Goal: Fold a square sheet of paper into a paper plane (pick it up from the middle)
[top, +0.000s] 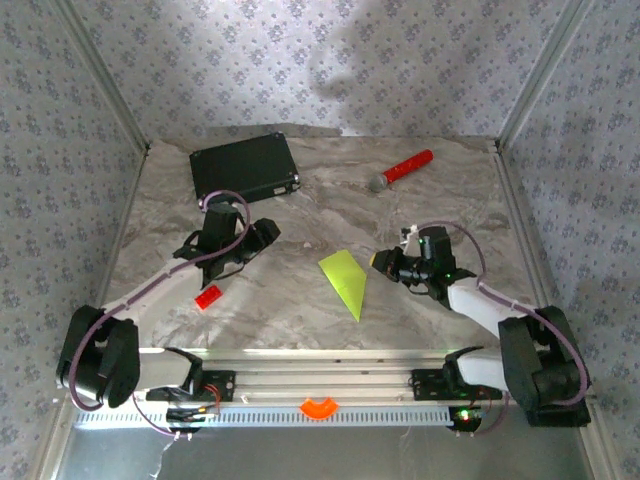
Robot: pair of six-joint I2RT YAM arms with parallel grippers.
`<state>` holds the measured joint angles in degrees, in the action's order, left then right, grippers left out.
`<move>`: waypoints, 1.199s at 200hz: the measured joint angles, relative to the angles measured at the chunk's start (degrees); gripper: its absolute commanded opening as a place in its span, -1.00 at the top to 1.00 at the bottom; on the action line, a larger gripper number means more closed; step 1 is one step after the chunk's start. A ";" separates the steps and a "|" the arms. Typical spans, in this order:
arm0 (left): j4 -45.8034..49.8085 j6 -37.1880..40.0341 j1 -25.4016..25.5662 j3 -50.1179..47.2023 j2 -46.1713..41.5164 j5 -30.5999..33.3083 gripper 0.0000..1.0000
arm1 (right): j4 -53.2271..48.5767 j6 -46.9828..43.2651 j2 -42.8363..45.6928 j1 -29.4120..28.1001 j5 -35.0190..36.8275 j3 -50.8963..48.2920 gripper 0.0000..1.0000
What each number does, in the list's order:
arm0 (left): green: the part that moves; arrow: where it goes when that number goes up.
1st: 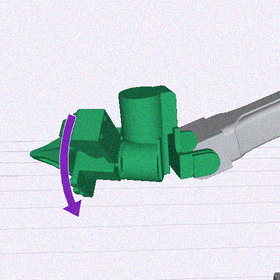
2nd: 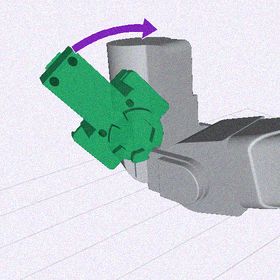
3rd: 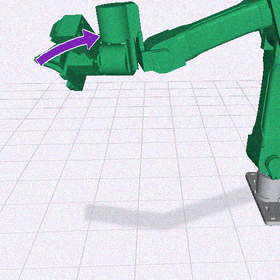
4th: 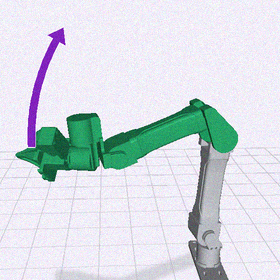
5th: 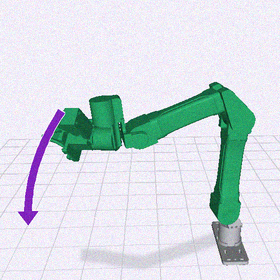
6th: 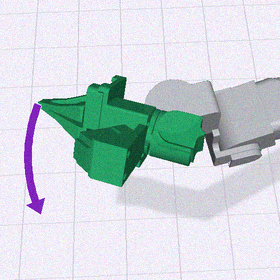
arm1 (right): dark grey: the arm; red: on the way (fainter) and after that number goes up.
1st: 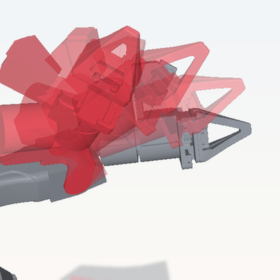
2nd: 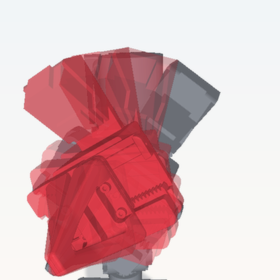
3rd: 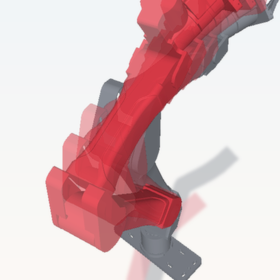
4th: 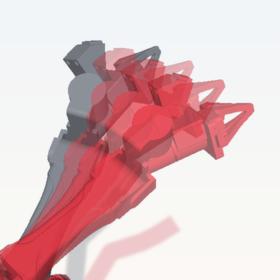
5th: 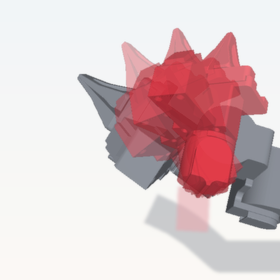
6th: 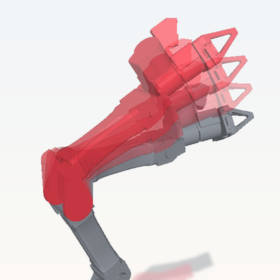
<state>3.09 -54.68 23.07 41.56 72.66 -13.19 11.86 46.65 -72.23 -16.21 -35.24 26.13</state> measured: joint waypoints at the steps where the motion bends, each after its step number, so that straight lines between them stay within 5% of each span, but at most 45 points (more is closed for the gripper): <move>1: -0.02 0.00 0.00 0.00 0.02 -0.04 -0.39 | -0.09 0.00 -0.04 0.00 -0.04 0.00 0.79; 159: -1.73 1.64 2.73 -0.02 2.89 -7.19 0.26 | -2.23 5.25 -17.44 -11.34 0.35 5.03 0.98; 200: -2.12 1.40 2.84 -0.02 3.21 -8.59 0.32 | 6.08 21.59 -16.37 -17.57 10.54 1.20 1.00; 240: -3.93 0.37 2.97 -0.02 6.73 -10.99 0.46 | 8.20 37.86 -15.06 -30.25 29.77 1.14 1.00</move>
<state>-0.84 -54.30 26.04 41.54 79.40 -24.18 20.05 84.51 -87.29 -46.46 -5.48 27.27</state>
